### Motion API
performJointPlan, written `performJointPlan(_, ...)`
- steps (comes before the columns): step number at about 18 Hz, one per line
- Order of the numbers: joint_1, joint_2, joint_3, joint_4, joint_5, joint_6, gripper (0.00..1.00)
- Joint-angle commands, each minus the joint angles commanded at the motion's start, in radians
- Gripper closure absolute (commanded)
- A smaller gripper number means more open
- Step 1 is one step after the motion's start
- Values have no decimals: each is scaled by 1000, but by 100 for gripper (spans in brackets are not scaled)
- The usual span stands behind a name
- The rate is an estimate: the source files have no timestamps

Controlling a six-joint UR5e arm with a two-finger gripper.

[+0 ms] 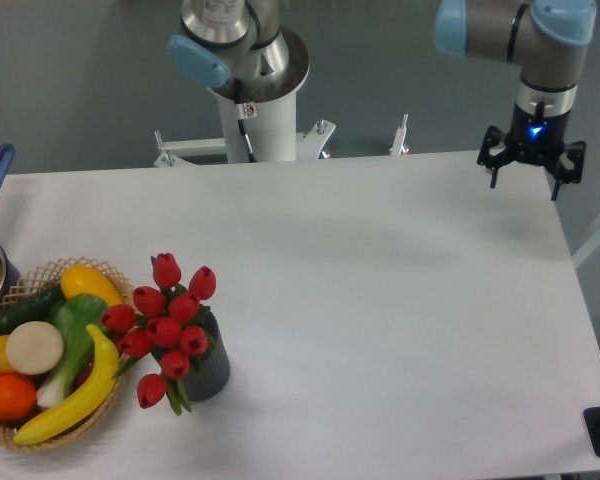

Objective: Pick up the flowers from the vase

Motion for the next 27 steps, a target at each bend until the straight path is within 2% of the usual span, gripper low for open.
performJointPlan(6,3,8,-23,6,-21,-2,0)
performJointPlan(9,12,17,-55,14,-116,-11,0)
performJointPlan(12,14,63,-109,14,-208,-34,0)
performJointPlan(17,-3,106,-132,15,-340,-40,0)
performJointPlan(21,-14,139,-140,14,-497,-41,0)
performJointPlan(25,-78,150,-141,14,-603,-66,0)
performJointPlan(27,-136,152,-141,14,-618,-116,0)
